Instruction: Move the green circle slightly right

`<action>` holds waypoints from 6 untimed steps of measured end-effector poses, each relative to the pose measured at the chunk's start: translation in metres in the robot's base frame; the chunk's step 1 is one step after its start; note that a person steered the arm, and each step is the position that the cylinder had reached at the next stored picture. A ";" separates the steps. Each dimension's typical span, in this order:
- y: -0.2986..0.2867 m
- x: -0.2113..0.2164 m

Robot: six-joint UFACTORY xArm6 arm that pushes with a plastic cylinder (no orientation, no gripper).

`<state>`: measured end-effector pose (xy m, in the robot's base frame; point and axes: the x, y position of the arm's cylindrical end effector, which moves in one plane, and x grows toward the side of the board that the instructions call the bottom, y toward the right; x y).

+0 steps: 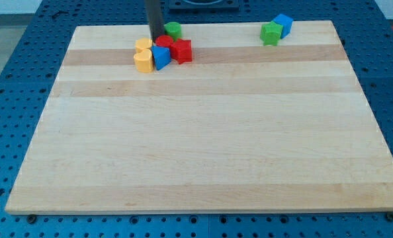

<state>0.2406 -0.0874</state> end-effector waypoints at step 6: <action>0.083 -0.033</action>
